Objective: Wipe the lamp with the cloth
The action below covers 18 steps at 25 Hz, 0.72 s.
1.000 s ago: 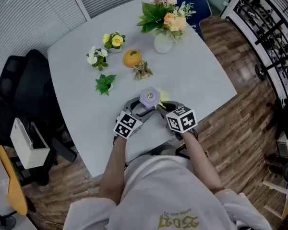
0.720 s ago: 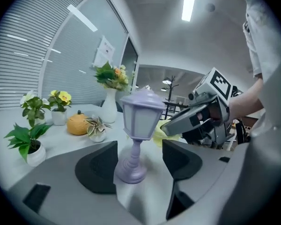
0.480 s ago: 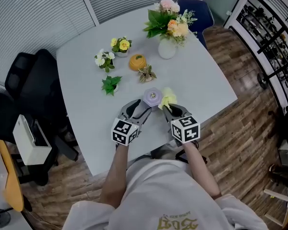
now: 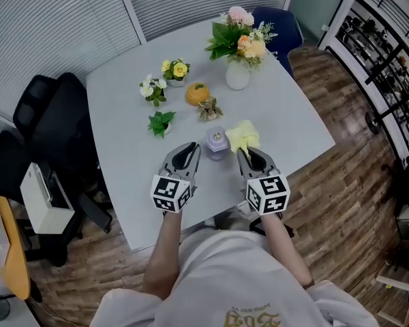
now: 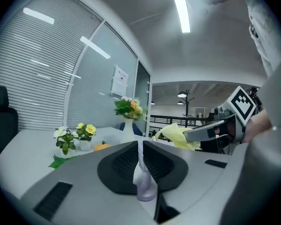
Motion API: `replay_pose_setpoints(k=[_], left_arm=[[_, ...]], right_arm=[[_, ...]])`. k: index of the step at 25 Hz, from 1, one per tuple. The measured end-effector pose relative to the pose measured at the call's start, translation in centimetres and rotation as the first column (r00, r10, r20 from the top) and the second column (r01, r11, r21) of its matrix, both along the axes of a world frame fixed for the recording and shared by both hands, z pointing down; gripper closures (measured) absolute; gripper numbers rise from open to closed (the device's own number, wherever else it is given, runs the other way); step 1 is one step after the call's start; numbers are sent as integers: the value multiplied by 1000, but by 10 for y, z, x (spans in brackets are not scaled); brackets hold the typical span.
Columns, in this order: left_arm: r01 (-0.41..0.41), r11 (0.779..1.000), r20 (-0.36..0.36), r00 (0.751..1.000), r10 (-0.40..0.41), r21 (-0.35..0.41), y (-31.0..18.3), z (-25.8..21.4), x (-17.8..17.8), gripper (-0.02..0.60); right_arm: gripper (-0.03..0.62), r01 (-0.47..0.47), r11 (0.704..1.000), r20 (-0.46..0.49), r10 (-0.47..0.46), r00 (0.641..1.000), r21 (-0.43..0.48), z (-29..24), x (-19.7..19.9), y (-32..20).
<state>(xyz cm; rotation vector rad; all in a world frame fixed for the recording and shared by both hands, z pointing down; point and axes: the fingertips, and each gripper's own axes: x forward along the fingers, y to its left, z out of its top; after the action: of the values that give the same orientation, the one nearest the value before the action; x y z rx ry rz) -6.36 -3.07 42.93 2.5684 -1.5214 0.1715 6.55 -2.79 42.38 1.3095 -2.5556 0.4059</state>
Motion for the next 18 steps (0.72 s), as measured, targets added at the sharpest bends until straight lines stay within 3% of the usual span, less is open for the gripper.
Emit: replay_pose_setpoints(k=[6,18], left_arm=[[48,997,-46,998,-45,55,4,-32,-10,578],[43,996,-56,998,-39,74,11,-42,-10,580]], right_arm=[[551,-17,995,-10,18,1000,99,-20,1,9],[551,-15,991,-19,17,1000,131,-28,-2,19]])
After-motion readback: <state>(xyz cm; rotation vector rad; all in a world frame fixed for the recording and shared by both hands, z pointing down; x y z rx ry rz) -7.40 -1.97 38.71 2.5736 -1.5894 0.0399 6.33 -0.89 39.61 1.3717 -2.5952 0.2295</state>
